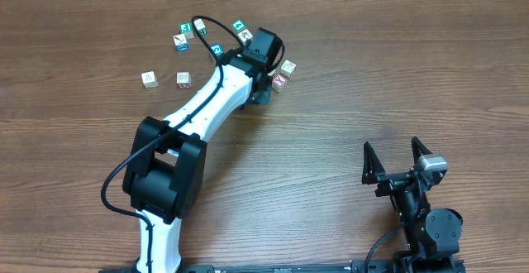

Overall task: Form a horizontal line
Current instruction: 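Lift the ice-cream block and carry it right over the cluster, then lower the ice-cream block onto the table below the cluster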

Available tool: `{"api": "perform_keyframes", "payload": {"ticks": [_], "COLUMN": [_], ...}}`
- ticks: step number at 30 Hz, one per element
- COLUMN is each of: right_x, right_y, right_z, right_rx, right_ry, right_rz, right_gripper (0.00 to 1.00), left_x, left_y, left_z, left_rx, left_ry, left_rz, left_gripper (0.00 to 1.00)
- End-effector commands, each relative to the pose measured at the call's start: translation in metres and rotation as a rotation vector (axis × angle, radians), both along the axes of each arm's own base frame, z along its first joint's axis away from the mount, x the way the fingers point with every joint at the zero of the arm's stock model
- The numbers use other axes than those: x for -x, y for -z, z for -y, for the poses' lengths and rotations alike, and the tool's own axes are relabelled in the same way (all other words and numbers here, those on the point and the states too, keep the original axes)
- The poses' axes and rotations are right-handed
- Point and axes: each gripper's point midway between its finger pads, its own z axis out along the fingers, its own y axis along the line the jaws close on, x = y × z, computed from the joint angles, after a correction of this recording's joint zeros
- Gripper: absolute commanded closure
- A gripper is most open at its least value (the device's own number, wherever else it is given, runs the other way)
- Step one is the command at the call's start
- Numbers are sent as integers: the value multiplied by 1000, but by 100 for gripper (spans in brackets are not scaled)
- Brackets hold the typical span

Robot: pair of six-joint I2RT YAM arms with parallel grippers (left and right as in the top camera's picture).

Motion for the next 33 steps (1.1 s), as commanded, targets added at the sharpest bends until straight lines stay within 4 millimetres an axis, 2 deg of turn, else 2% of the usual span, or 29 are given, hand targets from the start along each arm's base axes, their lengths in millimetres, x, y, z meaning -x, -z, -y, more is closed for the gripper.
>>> {"api": "perform_keyframes", "payload": {"ticks": [1,3,8,17,21,24,27,31,33], "right_x": [0,0,0,0,0,0,0,0,0], "right_y": [2,2,2,2,2,2,2,2,2], "right_z": [2,2,2,2,2,2,2,2,2], "right_rx": [3,3,3,3,3,3,3,3,3], "right_ry": [9,9,9,9,9,9,9,9,9], "right_rz": [2,2,2,2,2,2,2,2,2], "right_gripper": [0,0,0,0,0,0,0,0,0], "left_x": [-19,-18,-2,58,87,109,125,137,142], "left_y": [-15,-28,-72,-156,-183,-194,-196,-184,-170], "left_z": [-10,-7,-4,-32,-46,-56,-63,-63,-63], "left_rx": [7,36,89,130,139,143,146,123,104], "left_ry": [-45,-40,-37,-126,-156,-198,-245,-257,-268], "left_rz": [52,37,3,19,23,4,-18,-65,-94], "left_gripper": [83,85,80,80,81,83,87,87,85]}}
